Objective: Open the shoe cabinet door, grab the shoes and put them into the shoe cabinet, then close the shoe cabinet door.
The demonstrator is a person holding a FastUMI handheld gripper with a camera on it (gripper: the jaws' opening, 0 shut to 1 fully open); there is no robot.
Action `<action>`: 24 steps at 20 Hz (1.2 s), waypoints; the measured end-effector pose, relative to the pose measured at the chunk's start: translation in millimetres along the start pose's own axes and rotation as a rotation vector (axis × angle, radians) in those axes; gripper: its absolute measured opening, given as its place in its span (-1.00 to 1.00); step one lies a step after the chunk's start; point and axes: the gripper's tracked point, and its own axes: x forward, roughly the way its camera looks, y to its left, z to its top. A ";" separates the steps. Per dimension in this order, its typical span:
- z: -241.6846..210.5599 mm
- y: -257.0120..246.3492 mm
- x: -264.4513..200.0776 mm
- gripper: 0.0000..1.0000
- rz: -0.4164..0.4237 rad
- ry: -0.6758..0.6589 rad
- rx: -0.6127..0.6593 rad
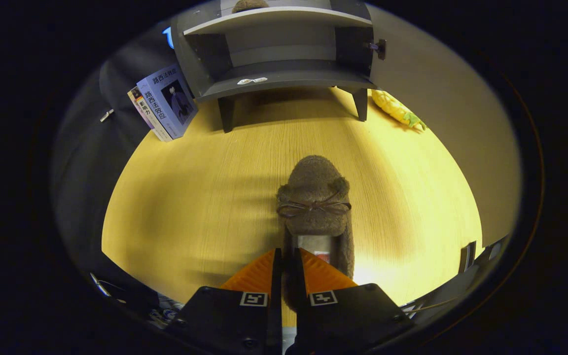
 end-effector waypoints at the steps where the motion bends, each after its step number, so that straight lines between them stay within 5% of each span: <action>1: -1.8 -0.1 5.2 -0.67 -0.003 0.009 0.000; 18: 45.3 -4.5 66.5 -0.61 -0.008 -0.166 0.018; 24: 45.2 -6.9 68.0 -0.90 -0.021 -0.167 0.018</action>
